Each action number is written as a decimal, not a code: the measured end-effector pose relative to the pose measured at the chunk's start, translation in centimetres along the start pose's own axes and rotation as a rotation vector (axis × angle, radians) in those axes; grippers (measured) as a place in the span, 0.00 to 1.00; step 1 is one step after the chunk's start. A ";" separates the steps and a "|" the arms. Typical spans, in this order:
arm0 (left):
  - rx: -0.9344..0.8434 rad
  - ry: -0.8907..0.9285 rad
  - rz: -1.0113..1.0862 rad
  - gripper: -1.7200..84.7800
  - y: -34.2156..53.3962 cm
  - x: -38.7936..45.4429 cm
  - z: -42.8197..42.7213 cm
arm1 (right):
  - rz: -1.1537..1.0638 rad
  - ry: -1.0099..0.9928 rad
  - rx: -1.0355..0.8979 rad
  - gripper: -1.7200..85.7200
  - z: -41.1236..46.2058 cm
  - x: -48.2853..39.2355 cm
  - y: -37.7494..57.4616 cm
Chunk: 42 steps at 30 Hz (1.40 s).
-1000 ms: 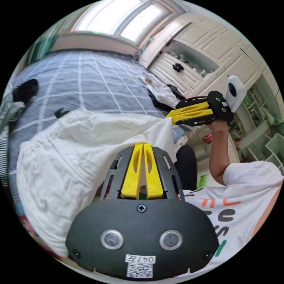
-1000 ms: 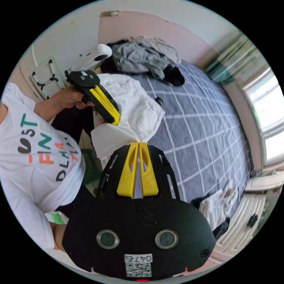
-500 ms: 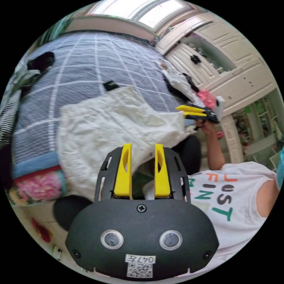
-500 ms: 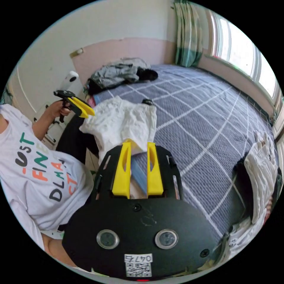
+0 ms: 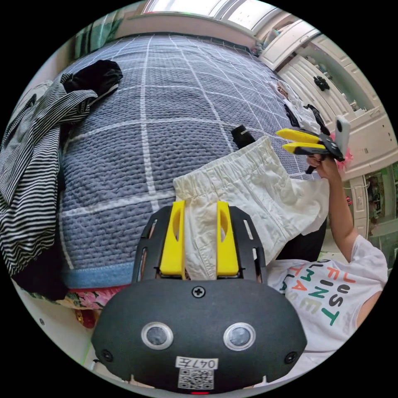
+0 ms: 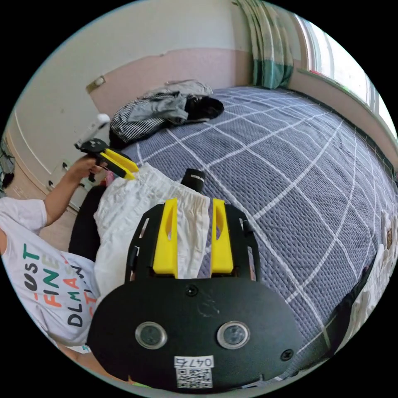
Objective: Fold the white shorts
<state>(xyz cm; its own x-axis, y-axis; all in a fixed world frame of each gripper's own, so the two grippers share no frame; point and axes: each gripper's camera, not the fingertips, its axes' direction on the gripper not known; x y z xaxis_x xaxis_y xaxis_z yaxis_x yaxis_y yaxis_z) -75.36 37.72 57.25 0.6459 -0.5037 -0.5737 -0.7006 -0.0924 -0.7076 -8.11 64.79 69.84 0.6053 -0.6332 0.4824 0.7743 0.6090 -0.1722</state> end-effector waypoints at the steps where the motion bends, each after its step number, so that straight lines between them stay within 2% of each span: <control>1: 0.012 0.005 0.005 0.17 0.1 0.7 -0.3 | -0.006 0.019 -0.045 0.15 1.0 0.2 0.0; 5: 0.086 -0.085 0.023 0.18 0.8 2.8 -1.0 | 0.045 0.033 -0.093 0.13 2.5 0.4 1.0; 8: -0.024 -0.012 0.032 0.17 -0.5 3.0 1.6 | 0.034 0.011 -0.096 0.07 2.6 -0.6 2.2; 12: -0.044 -0.027 0.042 0.08 -0.5 4.6 2.1 | -0.064 0.126 -0.073 0.03 -0.2 -3.4 3.7; 13: -0.019 0.054 0.038 0.07 -0.1 5.3 1.9 | -0.088 0.152 -0.041 0.03 -1.6 -4.2 4.2; 15: 0.018 0.089 0.071 0.07 0.7 7.1 0.9 | -0.113 0.186 -0.002 0.03 -4.0 -5.4 5.1; 20: 0.246 0.164 0.322 0.06 4.3 16.7 -7.1 | -0.154 0.323 0.102 0.03 -13.2 -9.1 8.4; 24: 0.389 0.146 0.501 0.07 7.4 23.6 -12.0 | -0.161 0.505 0.221 0.03 -23.1 -12.5 12.4; 28: 0.506 0.225 0.680 0.08 8.9 30.2 -15.2 | -0.179 0.725 0.343 0.03 -31.7 -15.8 15.2; 31: 0.596 0.188 0.718 0.08 9.0 33.9 -15.5 | -0.200 0.890 0.296 0.03 -35.0 -16.0 13.5; 33: 0.625 0.176 0.691 0.08 8.7 35.0 -14.6 | -0.200 0.880 0.234 0.03 -35.6 -14.5 11.4; 36: 0.596 0.153 0.597 0.08 7.5 34.8 -11.7 | -0.207 0.716 0.130 0.03 -33.4 -10.8 8.0; 42: 0.396 -0.090 0.221 0.08 5.3 27.4 -2.1 | -0.294 0.475 -0.016 0.03 -17.6 -5.3 3.5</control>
<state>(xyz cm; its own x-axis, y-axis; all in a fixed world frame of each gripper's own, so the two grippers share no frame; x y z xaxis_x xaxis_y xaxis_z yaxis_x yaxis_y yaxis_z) -62.04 21.68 38.63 0.5302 -0.3966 -0.7494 -0.6655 0.3529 -0.6577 -5.38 61.88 51.53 0.3769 -0.9234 0.0729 0.9237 0.3688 -0.1038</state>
